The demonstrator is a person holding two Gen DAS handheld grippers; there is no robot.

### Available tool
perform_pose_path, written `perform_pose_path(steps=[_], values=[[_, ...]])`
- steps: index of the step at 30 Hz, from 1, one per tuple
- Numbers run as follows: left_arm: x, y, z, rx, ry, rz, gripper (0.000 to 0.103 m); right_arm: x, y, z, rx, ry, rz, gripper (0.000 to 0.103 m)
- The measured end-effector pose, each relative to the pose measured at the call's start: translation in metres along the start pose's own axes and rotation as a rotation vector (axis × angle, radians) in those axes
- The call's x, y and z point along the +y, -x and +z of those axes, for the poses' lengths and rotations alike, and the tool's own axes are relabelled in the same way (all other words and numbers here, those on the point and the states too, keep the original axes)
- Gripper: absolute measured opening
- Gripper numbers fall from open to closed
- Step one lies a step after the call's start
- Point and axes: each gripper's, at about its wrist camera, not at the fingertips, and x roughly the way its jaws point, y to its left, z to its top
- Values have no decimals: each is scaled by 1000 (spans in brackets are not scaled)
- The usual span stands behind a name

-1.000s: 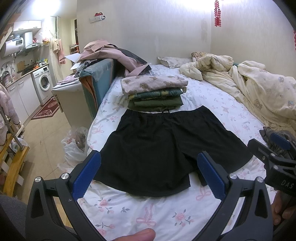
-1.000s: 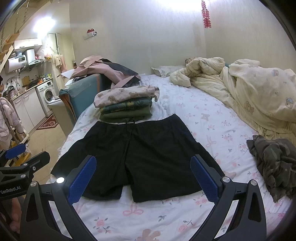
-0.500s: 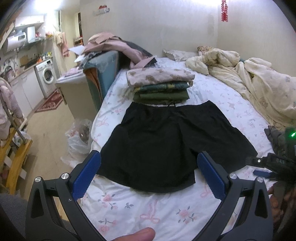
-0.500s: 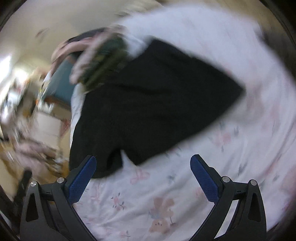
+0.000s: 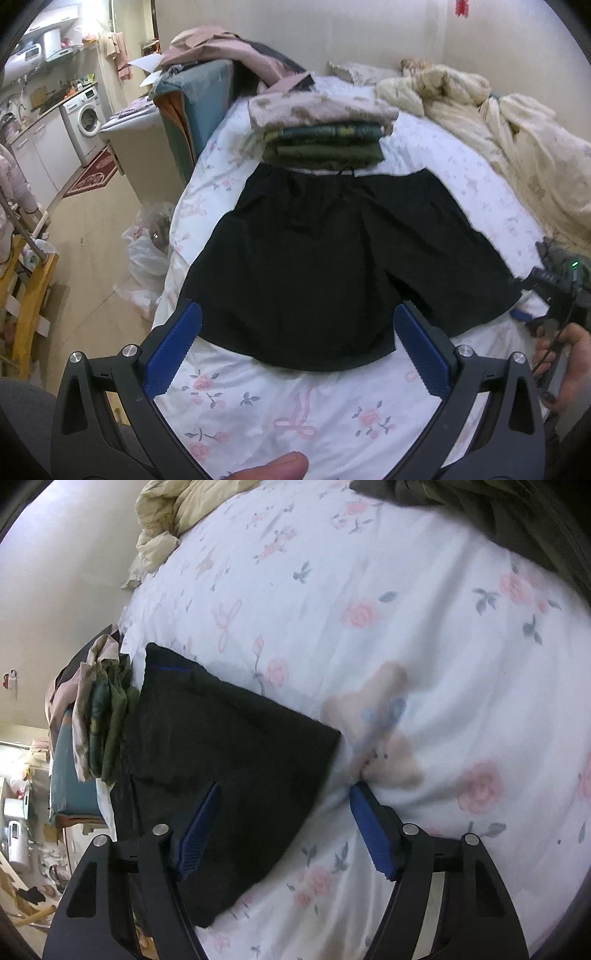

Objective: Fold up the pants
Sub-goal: 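Grasp the waistband of the black shorts with the right gripper while the left gripper grasps the other waistband end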

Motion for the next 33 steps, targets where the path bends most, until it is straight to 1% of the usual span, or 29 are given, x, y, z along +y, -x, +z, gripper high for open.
perform_pose_path(steps=[1, 3, 5, 8, 10, 11, 12, 13, 15, 16, 18, 19, 20, 21, 22, 24, 29, 30, 31, 32, 33], values=[[-1, -4, 1, 17, -3, 12, 103, 5, 2, -1, -15, 9, -6, 74], [-5, -10, 6, 42, -12, 26, 103, 18, 5, 2, -40, 45, -27, 64], [-9, -14, 13, 39, -32, 38, 103, 21, 7, 6, -51, 50, -13, 64], [-15, -21, 29, 28, -51, 55, 103, 23, -4, 16, -46, 95, -79, 62], [-24, -32, 45, 41, -78, 60, 103, 16, -8, 20, -50, 53, -58, 60], [-29, -38, 54, 47, -88, 61, 103, 16, -7, 20, -60, 55, -51, 41], [-35, -45, 64, 50, -100, 62, 103, 17, -6, 20, -68, 68, -29, 0], [-42, -53, 74, 55, -115, 68, 103, 18, -4, 21, -71, 74, -8, 1], [-58, -71, 92, 72, -151, 64, 102, 19, 9, 21, -114, 74, 53, 1], [-68, -81, 102, 82, -167, 62, 102, 22, 12, 22, -128, 84, 53, 1], [-95, -102, 120, 99, -214, 44, 102, 27, 21, 22, -147, 91, 96, 1], [-108, -114, 128, 127, -231, 26, 102, 29, 25, 22, -151, 93, 105, 1], [-124, -127, 136, 170, -243, -9, 102, 31, 27, 20, -152, 93, 118, 1], [-142, -143, 145, 217, -250, -54, 102, 34, 31, 18, -149, 99, 133, 1], [-161, -156, 152, 243, -264, -72, 102, 37, 34, 14, -146, 112, 137, 1], [-198, -181, 164, 278, -296, -72, 102, 43, 35, 7, -134, 138, 150, 1], [-291, -255, 185, 410, -364, -154, 102, 52, 30, -3, -94, 196, 153, 1], [-303, -265, 186, 420, -367, -157, 102, 51, 29, -5, -85, 195, 156, 1], [-313, -276, 187, 430, -372, -150, 99, 50, 26, -7, -69, 197, 150, 1], [-323, -288, 189, 432, -373, -129, 96, 49, 23, -8, -49, 204, 149, 1], [-330, -301, 191, 440, -362, -105, 95, 50, 20, -9, -37, 212, 142, 1]])
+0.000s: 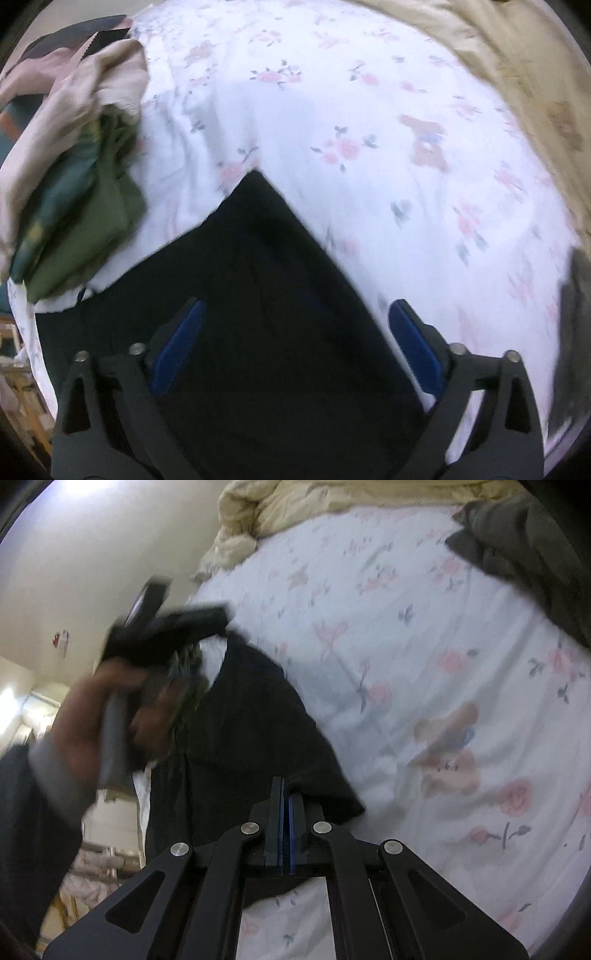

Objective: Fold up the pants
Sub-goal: 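Grasp the waistband of the black shorts with the right gripper while the left gripper grasps the other waistband end, then lift the shorts with both grippers and fold them lengthwise in half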

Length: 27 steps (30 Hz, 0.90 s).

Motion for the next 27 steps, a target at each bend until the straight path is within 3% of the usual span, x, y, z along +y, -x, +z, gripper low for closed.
perform_pose_path(steps=[1, 2, 4, 6, 7, 8, 12, 13, 17, 22, 27], values=[[-2, -10, 6, 16, 15, 6, 92, 1, -3, 0, 11, 11, -5, 1], [-3, -19, 9, 36, 26, 4, 80, 4, -5, 0, 20, 24, -5, 1], [-4, -32, 12, 63, 37, -25, 66, 9, -10, 0, 36, 62, -16, 1], [-7, -32, 13, 47, 19, -35, 56, 14, -14, -1, 54, 84, -12, 1], [-9, -28, 13, 31, -2, -32, 33, 17, -16, -1, 63, 91, -1, 1], [-11, -25, 13, 18, -31, -22, 2, 20, -17, -1, 69, 95, 12, 1], [-18, 4, 8, -37, -186, -16, 0, 43, -16, -5, 83, 173, 102, 0], [-14, 11, 7, -35, -187, -23, 0, 50, -17, -8, 99, 187, 161, 0], [11, 50, 3, -97, -203, -20, 0, 85, -10, -28, 99, 303, 254, 0], [75, 90, -2, -177, -187, -3, 0, 136, -3, -46, 118, 421, 382, 1], [160, 121, -35, -220, -140, 24, 0, 199, -12, -80, 210, 573, 443, 1]])
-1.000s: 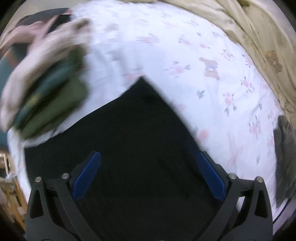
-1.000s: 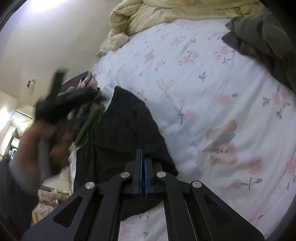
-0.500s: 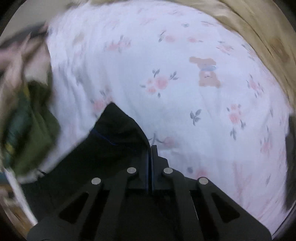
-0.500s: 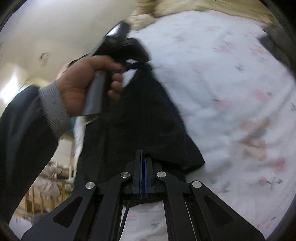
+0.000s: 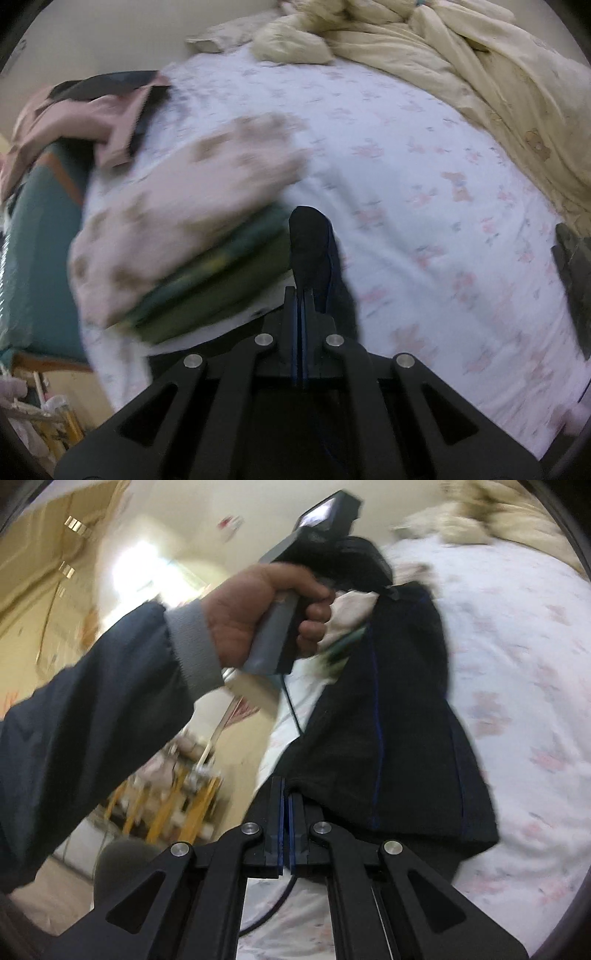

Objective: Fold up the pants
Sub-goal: 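Lift the shorts with both grippers and fold them lengthwise in half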

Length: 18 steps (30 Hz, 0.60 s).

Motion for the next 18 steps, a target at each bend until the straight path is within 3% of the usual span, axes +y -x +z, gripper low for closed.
perform_pose_path(steps=[6, 10, 12, 14, 18], values=[[78, -7, -48, 2, 50, 82, 0, 43, -83, 2, 134, 45, 39, 1], [101, -23, -76, 17, 37, 128, 0, 61, -136, 7, 221, 59, 58, 1], [121, -33, -86, 43, 77, 126, 0, 73, -152, 2, 261, 85, 58, 1], [138, -40, -97, 48, 120, 133, 0, 76, -165, -3, 295, 88, 62, 1], [150, -62, -114, 89, 105, 152, 1, 62, -192, -3, 362, 55, 65, 1]])
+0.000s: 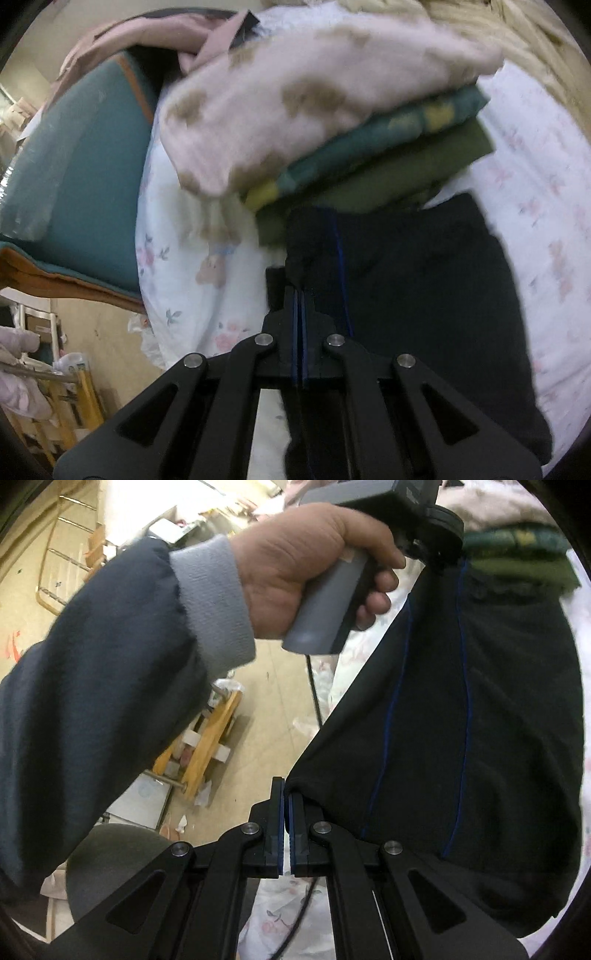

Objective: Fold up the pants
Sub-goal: 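Lift the shorts with both grippers and fold them lengthwise in half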

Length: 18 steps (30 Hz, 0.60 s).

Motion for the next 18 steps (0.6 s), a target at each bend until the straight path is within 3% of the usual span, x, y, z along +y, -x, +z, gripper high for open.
perform_pose_path(steps=[4, 7, 9, 11, 13, 18], values=[[14, -20, -8, 5, 65, 18, 4, -4, -12, 7, 37, 2, -24, 1], [28, -27, -19, 69, 144, -80, 8, -8, -11, 8, 46, -21, -48, 1], [40, -15, -30, 61, 175, -111, 33, -17, -9, 12, 50, -31, -56, 1], [56, 10, -44, -7, 192, -110, 69, -16, -11, 12, 43, -34, -62, 1], [73, 33, -60, -56, 227, -99, 79, -18, -11, 15, 40, -41, -67, 1], [124, 77, -123, -86, 405, -121, 80, 5, -33, 21, 47, -14, -71, 1]])
